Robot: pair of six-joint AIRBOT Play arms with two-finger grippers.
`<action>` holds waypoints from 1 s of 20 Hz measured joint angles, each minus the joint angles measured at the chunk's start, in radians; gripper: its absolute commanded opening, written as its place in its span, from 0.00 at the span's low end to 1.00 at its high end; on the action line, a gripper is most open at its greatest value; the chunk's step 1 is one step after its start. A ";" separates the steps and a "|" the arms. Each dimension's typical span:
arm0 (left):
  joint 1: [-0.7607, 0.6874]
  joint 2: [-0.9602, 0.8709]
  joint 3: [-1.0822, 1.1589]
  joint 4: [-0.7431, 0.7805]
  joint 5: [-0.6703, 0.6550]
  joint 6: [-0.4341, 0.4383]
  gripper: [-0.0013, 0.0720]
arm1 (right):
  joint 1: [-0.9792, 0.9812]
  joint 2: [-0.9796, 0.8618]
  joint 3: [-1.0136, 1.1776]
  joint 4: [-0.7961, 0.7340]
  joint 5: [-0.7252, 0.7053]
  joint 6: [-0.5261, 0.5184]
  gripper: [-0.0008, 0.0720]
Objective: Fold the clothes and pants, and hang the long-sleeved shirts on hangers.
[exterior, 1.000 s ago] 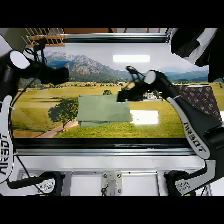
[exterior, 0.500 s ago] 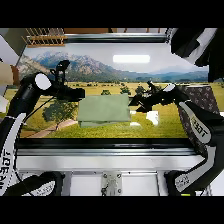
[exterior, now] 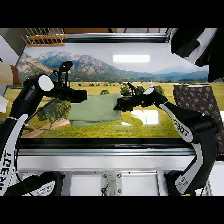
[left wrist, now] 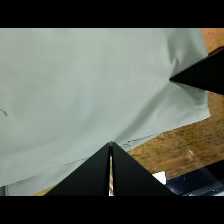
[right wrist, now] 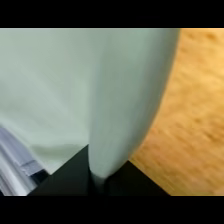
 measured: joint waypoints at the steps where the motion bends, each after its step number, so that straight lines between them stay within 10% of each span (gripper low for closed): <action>1: 0.000 0.000 0.000 0.000 0.000 0.000 0.03 | 0.004 0.002 0.013 0.002 0.005 -0.014 0.03; 20: -0.001 0.000 0.000 -0.006 -0.001 -0.003 0.03 | -0.756 0.500 0.206 -0.484 0.015 0.167 0.03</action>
